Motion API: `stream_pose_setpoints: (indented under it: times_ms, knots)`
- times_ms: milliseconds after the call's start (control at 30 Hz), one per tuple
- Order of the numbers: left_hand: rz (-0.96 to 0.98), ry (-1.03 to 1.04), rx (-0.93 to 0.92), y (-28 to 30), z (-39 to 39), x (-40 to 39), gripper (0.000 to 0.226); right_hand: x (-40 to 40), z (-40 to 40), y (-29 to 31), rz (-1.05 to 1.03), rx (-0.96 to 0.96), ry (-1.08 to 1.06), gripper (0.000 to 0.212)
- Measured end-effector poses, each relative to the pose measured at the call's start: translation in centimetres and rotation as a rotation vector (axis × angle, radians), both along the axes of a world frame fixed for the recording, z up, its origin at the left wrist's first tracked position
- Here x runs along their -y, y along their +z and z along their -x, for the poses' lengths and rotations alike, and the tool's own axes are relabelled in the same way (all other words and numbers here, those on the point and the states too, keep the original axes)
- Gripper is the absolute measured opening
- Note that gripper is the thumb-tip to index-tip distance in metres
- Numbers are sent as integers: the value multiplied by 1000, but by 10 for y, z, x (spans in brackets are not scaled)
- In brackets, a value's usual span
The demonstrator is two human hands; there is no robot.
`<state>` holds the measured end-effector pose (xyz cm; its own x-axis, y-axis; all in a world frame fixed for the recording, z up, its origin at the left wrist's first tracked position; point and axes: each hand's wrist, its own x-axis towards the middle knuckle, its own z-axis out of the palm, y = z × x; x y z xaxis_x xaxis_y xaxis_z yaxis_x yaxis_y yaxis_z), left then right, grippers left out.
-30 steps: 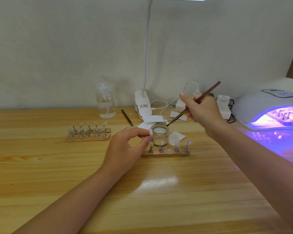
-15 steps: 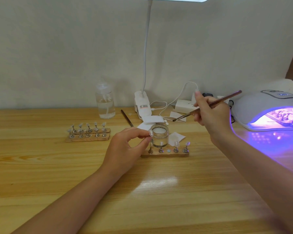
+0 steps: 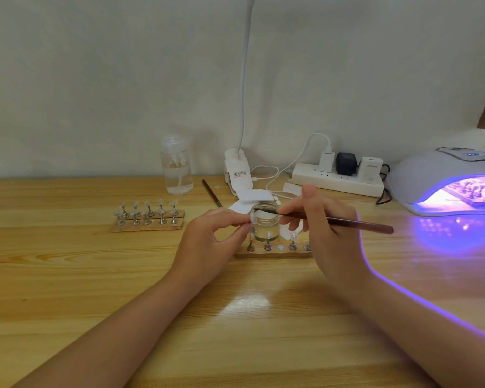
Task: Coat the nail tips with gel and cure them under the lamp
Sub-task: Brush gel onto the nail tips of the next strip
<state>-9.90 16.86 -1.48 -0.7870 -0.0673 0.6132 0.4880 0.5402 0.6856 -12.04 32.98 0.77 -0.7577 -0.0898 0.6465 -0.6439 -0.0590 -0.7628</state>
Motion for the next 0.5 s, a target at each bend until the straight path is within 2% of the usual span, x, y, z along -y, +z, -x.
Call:
stream_pose_setpoints:
  times_ms: [500]
  knots:
    - [12, 5, -24, 0, 1, 0, 27, 3, -2, -6, -14, -6, -12, 34]
